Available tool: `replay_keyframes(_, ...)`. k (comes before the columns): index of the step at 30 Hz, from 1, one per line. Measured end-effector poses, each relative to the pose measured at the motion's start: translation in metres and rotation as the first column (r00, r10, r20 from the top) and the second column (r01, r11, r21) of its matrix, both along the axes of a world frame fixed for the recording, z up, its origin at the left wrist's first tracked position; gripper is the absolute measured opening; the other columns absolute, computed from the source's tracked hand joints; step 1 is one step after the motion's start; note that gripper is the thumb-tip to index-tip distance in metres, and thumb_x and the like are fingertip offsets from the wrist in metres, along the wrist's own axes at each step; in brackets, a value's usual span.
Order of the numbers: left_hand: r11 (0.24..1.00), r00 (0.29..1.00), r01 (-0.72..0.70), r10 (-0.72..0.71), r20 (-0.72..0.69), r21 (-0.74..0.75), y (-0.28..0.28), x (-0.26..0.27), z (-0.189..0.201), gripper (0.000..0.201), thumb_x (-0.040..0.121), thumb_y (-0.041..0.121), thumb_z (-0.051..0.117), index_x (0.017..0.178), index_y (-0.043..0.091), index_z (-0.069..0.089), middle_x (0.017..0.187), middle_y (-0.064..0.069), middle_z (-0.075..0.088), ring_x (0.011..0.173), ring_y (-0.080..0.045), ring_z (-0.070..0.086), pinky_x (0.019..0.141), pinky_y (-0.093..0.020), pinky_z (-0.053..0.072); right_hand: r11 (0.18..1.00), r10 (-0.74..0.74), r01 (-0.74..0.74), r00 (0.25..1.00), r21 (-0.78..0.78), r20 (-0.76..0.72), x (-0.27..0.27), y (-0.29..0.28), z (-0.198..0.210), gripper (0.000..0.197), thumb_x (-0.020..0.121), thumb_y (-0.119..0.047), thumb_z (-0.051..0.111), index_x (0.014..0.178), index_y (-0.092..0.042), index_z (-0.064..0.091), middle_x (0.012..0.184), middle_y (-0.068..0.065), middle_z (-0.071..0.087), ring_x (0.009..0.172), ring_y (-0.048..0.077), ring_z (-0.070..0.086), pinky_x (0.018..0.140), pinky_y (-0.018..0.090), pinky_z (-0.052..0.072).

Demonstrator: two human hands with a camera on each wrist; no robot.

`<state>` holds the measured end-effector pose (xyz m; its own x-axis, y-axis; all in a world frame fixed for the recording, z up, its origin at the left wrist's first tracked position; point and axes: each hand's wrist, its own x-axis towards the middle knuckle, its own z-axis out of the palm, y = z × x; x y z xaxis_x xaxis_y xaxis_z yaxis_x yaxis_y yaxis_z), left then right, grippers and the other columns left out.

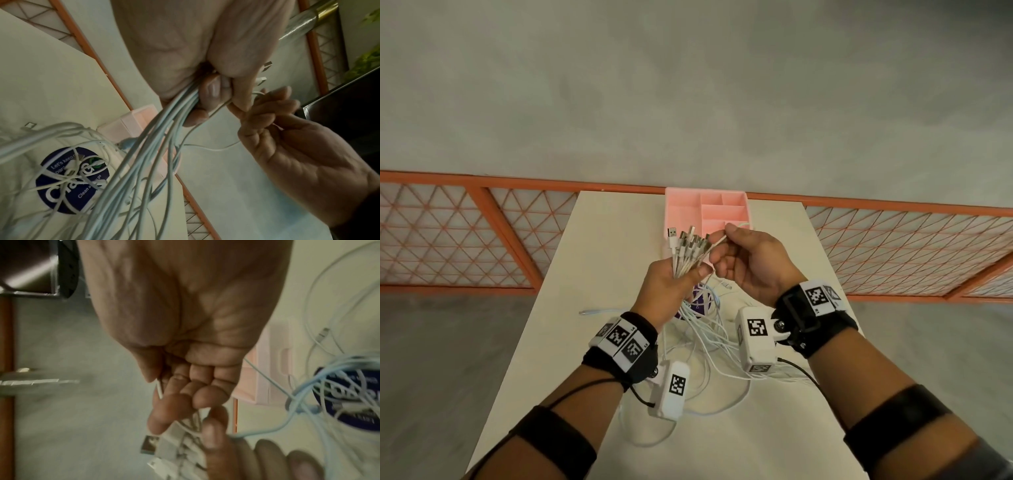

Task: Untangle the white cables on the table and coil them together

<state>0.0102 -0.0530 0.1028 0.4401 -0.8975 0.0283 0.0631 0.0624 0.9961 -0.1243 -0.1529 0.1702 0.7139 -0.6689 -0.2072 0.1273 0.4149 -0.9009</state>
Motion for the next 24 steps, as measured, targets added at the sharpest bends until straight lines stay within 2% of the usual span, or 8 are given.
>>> replay_keyframes(3,0.998,0.994,-0.063,0.064,-0.088,0.010,-0.001,0.002,0.003,0.023,0.089,0.029,0.069,0.093,0.007,0.075,0.049,0.007,0.044,0.047,-0.013,0.039,0.064,-0.042,0.042,0.967,-0.066,0.035,0.991,-0.254,-0.113,0.000,0.001,-0.012,0.019,0.095,-0.014,0.061,0.109,-0.001,0.063,0.085,0.014,0.068,0.057,0.022,0.058,0.054,0.027,0.046)
replay_keyframes(5,0.996,0.978,-0.087,0.087,-0.191,0.006,-0.002,0.002,0.007,0.022,0.097,0.022,0.062,0.093,0.003,0.072,0.047,0.007,0.035,0.046,-0.012,0.035,0.063,-0.039,0.040,0.880,-0.142,0.002,0.956,-0.475,-0.259,0.000,0.005,-0.028,0.019,0.088,-0.007,0.069,0.106,-0.005,0.063,0.087,0.008,0.066,0.056,0.015,0.058,0.052,0.023,0.045)
replay_keyframes(7,0.996,0.963,-0.089,0.086,-0.257,0.000,-0.002,0.003,0.014,0.025,0.099,0.022,0.058,0.093,0.000,0.070,0.047,0.007,0.028,0.044,-0.011,0.032,0.060,-0.034,0.041,0.783,-0.171,-0.126,0.898,-0.609,-0.405,0.000,0.010,-0.050,0.018,0.084,-0.008,0.073,0.100,-0.012,0.065,0.092,0.004,0.067,0.055,0.006,0.057,0.055,0.018,0.045)
replay_keyframes(9,0.996,0.955,-0.083,0.077,-0.286,-0.009,-0.002,0.004,0.021,0.027,0.100,0.023,0.057,0.092,0.000,0.069,0.048,0.006,0.024,0.044,-0.011,0.029,0.056,-0.032,0.041,0.757,-0.151,-0.214,0.862,-0.618,-0.484,0.000,0.016,-0.070,0.012,0.085,-0.013,0.074,0.094,-0.016,0.067,0.091,-0.001,0.068,0.054,-0.003,0.054,0.058,0.014,0.043)
replay_keyframes(14,0.996,0.938,-0.073,0.054,-0.343,-0.044,0.002,0.006,0.038,0.028,0.100,0.023,0.056,0.086,0.002,0.068,0.049,0.006,0.022,0.045,-0.011,0.026,0.052,-0.030,0.040,0.720,-0.252,-0.219,0.802,-0.659,-0.541,0.003,0.023,-0.096,0.008,0.087,-0.021,0.071,0.083,-0.016,0.066,0.066,-0.013,0.058,0.051,0.001,0.049,0.057,0.015,0.038)
replay_keyframes(17,0.991,0.923,-0.099,0.056,-0.382,-0.092,0.005,0.010,0.051,0.028,0.099,0.024,0.056,0.083,0.004,0.067,0.049,0.006,0.022,0.044,-0.010,0.025,0.051,-0.028,0.038,0.653,-0.311,-0.299,0.732,-0.696,-0.606,-0.004,0.015,-0.109,0.016,0.090,-0.024,0.067,0.082,-0.010,0.067,0.087,-0.002,0.060,0.070,0.012,0.056,0.068,0.022,0.041)
replay_keyframes(20,0.975,0.901,-0.142,0.056,-0.431,-0.170,0.008,0.019,0.070,0.027,0.099,0.023,0.057,0.082,0.006,0.067,0.051,0.005,0.021,0.045,-0.010,0.025,0.051,-0.027,0.035,0.648,-0.324,-0.460,0.555,-0.607,-0.766,-0.025,0.003,-0.122,0.016,0.089,-0.018,0.062,0.078,-0.007,0.065,0.094,0.006,0.058,0.089,0.023,0.061,0.073,0.021,0.038)
replay_keyframes(24,0.959,0.904,-0.182,0.077,-0.420,-0.218,0.007,0.028,0.085,0.025,0.100,0.023,0.057,0.083,0.006,0.066,0.052,0.005,0.021,0.046,-0.010,0.025,0.050,-0.026,0.035,0.725,-0.272,-0.542,0.343,-0.426,-0.899,-0.056,-0.006,-0.138,0.022,0.090,-0.025,0.062,0.074,-0.010,0.066,0.079,0.005,0.061,0.090,0.026,0.062,0.072,0.027,0.047)
